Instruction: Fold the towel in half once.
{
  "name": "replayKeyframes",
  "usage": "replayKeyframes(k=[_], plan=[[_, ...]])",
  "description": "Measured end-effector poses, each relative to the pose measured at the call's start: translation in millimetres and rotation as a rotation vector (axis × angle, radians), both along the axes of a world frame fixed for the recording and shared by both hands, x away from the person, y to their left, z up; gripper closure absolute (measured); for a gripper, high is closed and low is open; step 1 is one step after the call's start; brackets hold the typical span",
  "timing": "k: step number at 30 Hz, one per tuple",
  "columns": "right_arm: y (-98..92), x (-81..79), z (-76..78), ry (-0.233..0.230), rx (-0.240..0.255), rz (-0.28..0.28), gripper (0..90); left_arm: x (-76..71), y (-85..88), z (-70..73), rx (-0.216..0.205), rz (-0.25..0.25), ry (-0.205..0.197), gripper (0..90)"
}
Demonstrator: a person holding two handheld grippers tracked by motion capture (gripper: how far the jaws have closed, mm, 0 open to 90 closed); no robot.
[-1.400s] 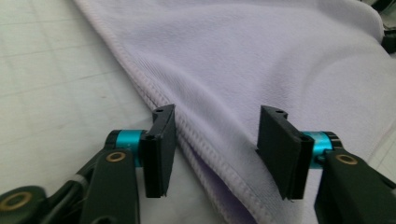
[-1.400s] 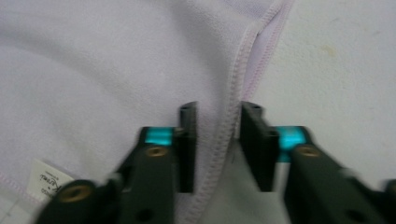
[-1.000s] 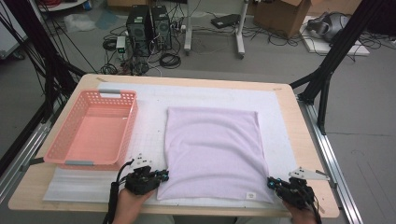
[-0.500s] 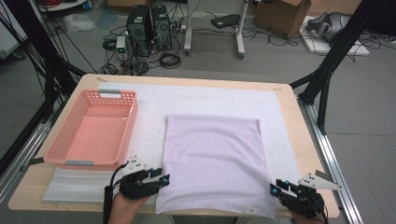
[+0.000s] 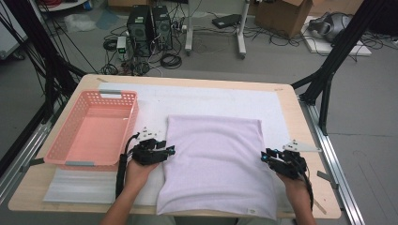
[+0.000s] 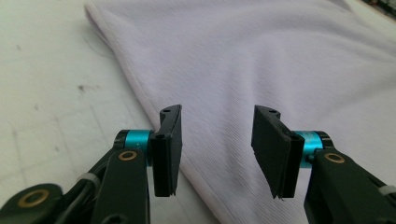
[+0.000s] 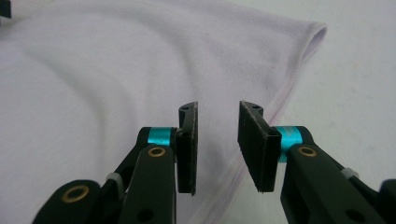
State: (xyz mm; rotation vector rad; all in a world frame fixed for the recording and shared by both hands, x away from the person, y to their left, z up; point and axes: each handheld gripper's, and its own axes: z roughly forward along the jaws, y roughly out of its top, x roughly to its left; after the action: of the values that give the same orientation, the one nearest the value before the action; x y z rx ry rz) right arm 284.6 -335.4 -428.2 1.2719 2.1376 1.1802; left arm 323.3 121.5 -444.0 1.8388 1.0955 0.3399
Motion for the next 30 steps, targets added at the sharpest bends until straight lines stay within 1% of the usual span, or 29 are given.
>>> replayKeyframes(k=[1, 2, 3, 5, 6, 7, 8, 9, 10, 11, 12, 14, 16, 17, 19, 20, 21, 22, 25, 27, 28, 29, 30], plan=[[2.2, 5.6, -1.5, 0.001, -0.015, 0.001, 69.8, 2.8, 0.0, -1.7, -0.007, 0.014, -0.004, 54.3], [4.0, 11.0, -2.6, 0.003, -0.028, -0.002, 70.4, 5.7, 0.4, -4.3, -0.002, 0.026, 0.003, 55.7], [5.3, 15.9, -3.6, 0.009, -0.038, -0.005, 70.9, 9.6, 0.2, -8.6, 0.009, 0.03, 0.032, 56.8], [6.6, 24.4, -5.5, 0.014, -0.046, -0.011, 73.9, 12.9, 0.1, -9.3, 0.014, 0.045, 0.064, 62.6], [7.3, 28.6, -6.9, 0.022, -0.052, -0.011, 74.2, 14.1, -0.8, -8.7, 0.026, 0.038, 0.065, 65.0], [8.3, 32.0, -8.5, 0.034, -0.063, -0.011, 76.0, 14.0, -2.3, -8.1, 0.057, 0.033, 0.053, 69.1], [9.5, 35.6, -11.2, 0.04, -0.08, -0.005, 76.7, 14.2, -3.5, -7.6, 0.078, 0.031, 0.047, 73.0], [11.1, 38.3, -14.1, 0.061, -0.098, -0.003, 79.7, 15.0, -4.6, -6.6, 0.073, 0.03, 0.055, 78.1], [12.6, 40.5, -17.6, 0.072, -0.121, -0.001, 82.3, 15.2, -5.4, -5.8, 0.079, 0.026, 0.055, 84.4], [12.5, 40.8, -18.0, 0.066, -0.11, -0.003, 87.3, 15.8, -7.2, -4.4, 0.099, 0.023, 0.045, 85.1], [12.3, 41.7, -18.3, 0.065, -0.105, -0.002, 87.9, 16.0, -8.0, -3.6, 0.103, 0.024, 0.039, 85.5], [11.7, 42.6, -17.9, 0.069, -0.105, -0.002, 89.1, 16.4, -8.4, -1.2, 0.098, 0.033, 0.019, 85.6], [10.6, 43.4, -17.3, 0.064, -0.102, -0.008, 89.6, 17.3, -6.7, 2.0, 0.076, 0.048, 0.0, 85.5], [9.9, 44.0, -17.1, 0.057, -0.102, -0.012, 89.6, 18.0, -5.9, 4.0, 0.08, 0.054, -0.006, 85.5], [7.7, 45.1, -15.6, 0.033, -0.095, -0.029, 89.7, 20.2, -5.0, 7.5, 0.071, 0.062, -0.014, 85.4], [6.6, 46.2, -15.0, 0.02, -0.087, -0.039, 89.7, 20.9, -5.3, 8.5, 0.064, 0.074, -0.03, 85.5], [6.0, 47.6, -14.3, 0.009, -0.084, -0.047, 89.7, 22.5, -5.2, 9.1, 0.064, 0.078, -0.032, 85.5], [6.1, 48.9, -13.7, 0.009, -0.085, -0.055, 89.7, 25.1, -5.8, 9.4, 0.069, 0.081, -0.022, 85.5], [6.2, 53.5, -10.8, -0.024, -0.093, -0.085, 89.8, 30.6, -7.1, 9.8, 0.059, 0.103, -0.028, 85.5], [6.2, 57.9, -8.7, -0.037, -0.101, -0.099, 89.9, 34.5, -6.9, 10.4, 0.046, 0.122, -0.029, 85.6], [6.5, 60.2, -8.0, -0.04, -0.106, -0.106, 90.0, 35.9, -7.0, 10.1, 0.026, 0.135, -0.033, 85.6], [6.7, 62.7, -7.6, -0.041, -0.112, -0.116, 90.0, 37.1, -6.4, 9.5, 0.01, 0.141, -0.025, 85.6], [6.8, 65.2, -7.5, -0.039, -0.111, -0.127, 90.0, 37.8, -6.5, 8.3, 0.008, 0.146, -0.008, 85.3]])
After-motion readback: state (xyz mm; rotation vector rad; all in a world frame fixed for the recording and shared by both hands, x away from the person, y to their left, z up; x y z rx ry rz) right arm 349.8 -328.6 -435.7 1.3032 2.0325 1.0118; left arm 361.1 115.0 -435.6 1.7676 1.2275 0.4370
